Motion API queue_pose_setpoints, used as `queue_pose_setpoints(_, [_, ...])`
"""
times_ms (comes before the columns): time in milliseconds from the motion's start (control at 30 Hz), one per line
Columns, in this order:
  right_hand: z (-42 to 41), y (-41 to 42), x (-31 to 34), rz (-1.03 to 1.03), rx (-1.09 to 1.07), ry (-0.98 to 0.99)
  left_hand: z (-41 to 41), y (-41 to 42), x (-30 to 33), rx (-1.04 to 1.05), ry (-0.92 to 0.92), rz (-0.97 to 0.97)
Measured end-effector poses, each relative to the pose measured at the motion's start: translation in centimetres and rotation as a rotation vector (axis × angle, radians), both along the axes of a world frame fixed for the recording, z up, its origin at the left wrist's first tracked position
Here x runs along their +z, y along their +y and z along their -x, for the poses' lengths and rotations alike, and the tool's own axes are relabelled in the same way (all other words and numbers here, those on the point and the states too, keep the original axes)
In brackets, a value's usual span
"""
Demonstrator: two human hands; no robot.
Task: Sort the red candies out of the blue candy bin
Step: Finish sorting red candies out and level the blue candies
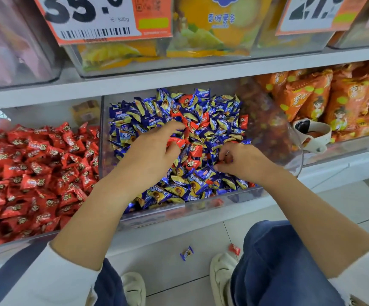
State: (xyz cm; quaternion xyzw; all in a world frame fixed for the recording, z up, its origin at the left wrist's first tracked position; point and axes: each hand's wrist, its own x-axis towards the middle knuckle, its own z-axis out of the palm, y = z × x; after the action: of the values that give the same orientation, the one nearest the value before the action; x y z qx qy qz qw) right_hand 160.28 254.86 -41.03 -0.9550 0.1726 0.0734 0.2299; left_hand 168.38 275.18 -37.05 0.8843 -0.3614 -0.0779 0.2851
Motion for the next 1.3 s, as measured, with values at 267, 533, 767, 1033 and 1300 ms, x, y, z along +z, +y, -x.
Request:
queue_pose_setpoints(267, [-0.6,0.1,1.1,0.091,-0.032,0.108,1.5,-2.7,-1.1,0.044,-0.15,-0.03])
queue_pose_setpoints(533, [-1.4,0.7,1.6,-0.022,-0.147,-0.12,0.8,-4.1,-3.5,-0.156,-0.233,-0.354])
queue_pose_setpoints(767, [-1.9,2.8,1.3,-0.138,0.113,-0.156,0.6,-3.3,-3.0,-0.079,-0.364,-0.4])
queue_pose_setpoints(1033, [-2.8,3.8,0.2,0.096,0.22,-0.093,-1.3,0.9,1.7,0.112,-0.009,0.134])
queue_pose_setpoints(1300, [-2.1,3.2,0.6,0.174,0.13,-0.091,-1.6,1.4,1.4,0.217,-0.12,0.004])
